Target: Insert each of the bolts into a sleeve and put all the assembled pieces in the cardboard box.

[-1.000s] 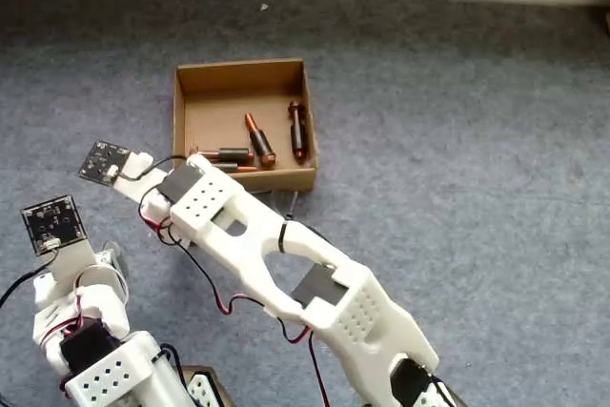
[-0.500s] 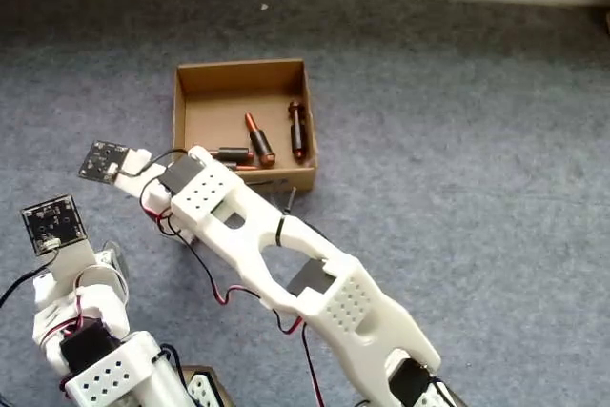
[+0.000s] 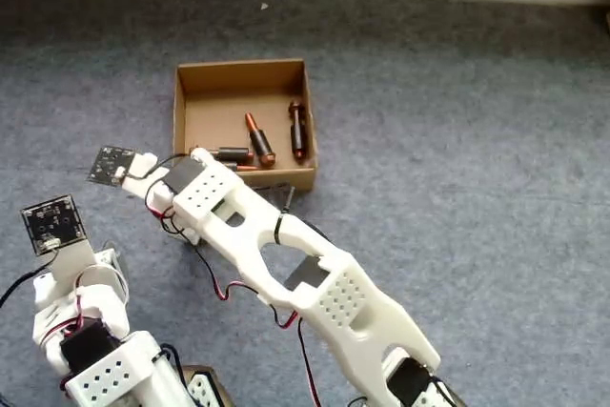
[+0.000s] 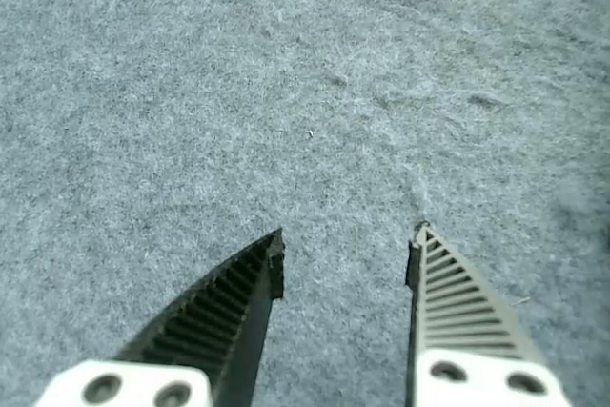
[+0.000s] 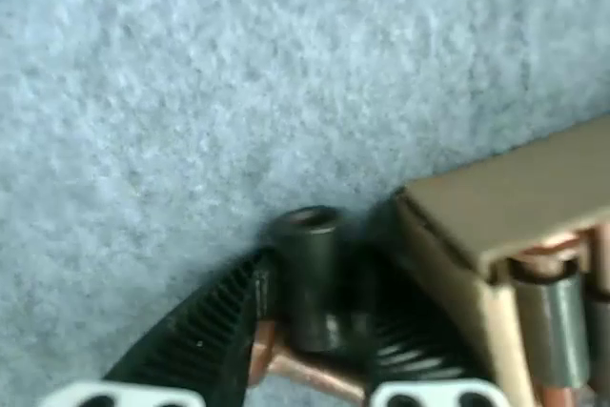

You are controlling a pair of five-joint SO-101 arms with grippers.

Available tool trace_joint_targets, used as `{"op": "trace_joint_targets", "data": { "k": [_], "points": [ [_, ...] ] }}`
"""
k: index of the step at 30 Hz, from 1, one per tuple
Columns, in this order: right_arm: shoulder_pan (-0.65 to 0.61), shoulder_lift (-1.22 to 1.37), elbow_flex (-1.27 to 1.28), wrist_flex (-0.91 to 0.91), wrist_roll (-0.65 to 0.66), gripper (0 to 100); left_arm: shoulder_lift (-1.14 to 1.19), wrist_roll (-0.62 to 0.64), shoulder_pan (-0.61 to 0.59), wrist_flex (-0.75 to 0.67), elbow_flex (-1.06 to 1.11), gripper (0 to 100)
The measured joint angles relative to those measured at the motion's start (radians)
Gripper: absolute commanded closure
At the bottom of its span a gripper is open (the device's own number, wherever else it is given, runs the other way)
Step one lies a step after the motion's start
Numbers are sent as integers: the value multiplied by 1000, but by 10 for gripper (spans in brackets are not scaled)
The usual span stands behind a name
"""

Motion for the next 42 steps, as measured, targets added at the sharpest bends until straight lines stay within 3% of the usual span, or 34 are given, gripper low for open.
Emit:
{"op": "trace_joint_targets", "data": {
  "k": [15, 22, 29, 42],
  "points": [
    [3, 5, -390, 450, -133, 993, 0, 0, 0, 0, 0, 773],
    [58, -86, -482, 509, -318, 993, 0, 0, 0, 0, 0, 773],
    [133, -281, -284, 511, -396, 993, 0, 0, 0, 0, 0, 773],
    [152, -832, 419, 505, -402, 993, 0, 0, 21, 0, 0, 770]
  ]
}}
